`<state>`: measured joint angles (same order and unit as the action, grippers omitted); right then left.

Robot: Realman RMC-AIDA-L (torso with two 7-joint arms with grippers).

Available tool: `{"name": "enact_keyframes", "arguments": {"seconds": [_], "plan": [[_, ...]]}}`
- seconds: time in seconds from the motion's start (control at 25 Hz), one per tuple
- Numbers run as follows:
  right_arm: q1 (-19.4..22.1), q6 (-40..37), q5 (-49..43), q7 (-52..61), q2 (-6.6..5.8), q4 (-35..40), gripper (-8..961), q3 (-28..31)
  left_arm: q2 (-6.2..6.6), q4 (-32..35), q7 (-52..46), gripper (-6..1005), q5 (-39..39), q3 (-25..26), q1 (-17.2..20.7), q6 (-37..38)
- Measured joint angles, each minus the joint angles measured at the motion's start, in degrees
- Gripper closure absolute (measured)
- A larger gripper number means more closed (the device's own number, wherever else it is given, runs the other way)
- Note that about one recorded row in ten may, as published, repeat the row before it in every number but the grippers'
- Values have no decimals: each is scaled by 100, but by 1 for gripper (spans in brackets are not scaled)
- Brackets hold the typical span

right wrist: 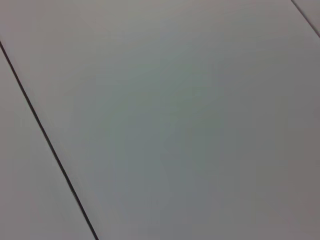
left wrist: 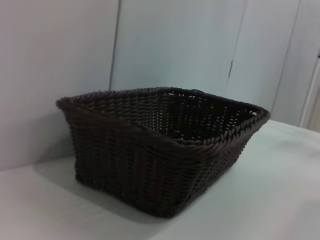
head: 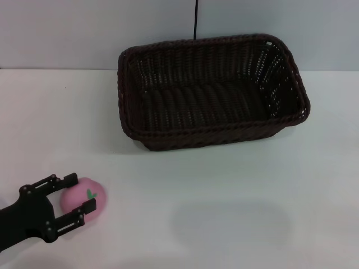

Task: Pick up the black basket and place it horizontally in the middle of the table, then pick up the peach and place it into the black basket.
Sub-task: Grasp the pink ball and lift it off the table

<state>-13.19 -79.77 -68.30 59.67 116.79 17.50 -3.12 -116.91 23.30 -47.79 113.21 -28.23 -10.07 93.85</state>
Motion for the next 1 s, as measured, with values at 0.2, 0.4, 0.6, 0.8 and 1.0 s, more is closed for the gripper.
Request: {"name": "enact_keyframes", "arguments": {"seconds": [0.2, 0.4, 0.6, 0.8, 1.0], "plan": [[-9, 77, -6, -24, -32, -111, 533, 3, -17, 0, 141, 255, 0, -14, -9, -6], [-8, 112, -8, -27, -34, -122, 533, 9, -34, -23, 243, 447, 0, -4, -37, -126], [-13, 147, -9, -29, -34, -125, 532, 6, -60, -45, 247, 630, -11, 23, -55, -223], [-16, 172, -9, -31, -30, -125, 532, 4, -69, -29, 247, 833, -3, -22, -80, -177], [-17, 242, -9, -40, -17, -125, 532, 4, -69, -43, 216, 873, -6, 1, -130, 96]]}}
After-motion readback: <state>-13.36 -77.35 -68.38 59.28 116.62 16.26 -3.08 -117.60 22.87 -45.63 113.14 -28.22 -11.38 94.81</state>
